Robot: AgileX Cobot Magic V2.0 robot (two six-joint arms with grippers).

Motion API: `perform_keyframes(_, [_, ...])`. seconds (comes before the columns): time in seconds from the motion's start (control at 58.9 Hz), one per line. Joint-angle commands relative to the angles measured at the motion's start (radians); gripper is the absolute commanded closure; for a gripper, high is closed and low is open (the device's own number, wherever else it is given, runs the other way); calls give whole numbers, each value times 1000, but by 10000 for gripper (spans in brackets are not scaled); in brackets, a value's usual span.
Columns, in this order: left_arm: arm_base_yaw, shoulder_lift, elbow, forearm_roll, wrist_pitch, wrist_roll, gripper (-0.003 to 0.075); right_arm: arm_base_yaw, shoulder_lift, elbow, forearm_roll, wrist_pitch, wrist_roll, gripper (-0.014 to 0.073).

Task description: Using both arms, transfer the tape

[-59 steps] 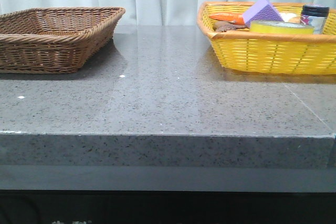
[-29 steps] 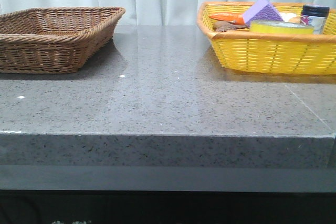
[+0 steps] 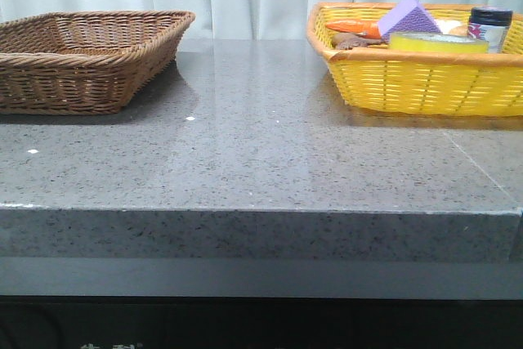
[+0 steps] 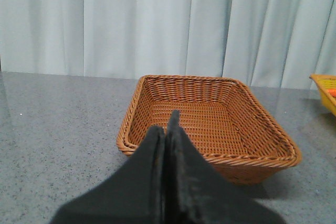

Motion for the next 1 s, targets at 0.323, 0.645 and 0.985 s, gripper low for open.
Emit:
perform_keyframes(0.323, [1,272,-137,12,-88,9,719,-5,183,-158,-1,15,-7,656])
perform_keyframes(0.645, [1,272,-137,10,-91,9,78,-5,199,-151,-1,-30,-8,33])
perform_keyframes(0.985, [1,272,-137,10,-91,9,48,-4,456,-241,-1,-109,-8,-6])
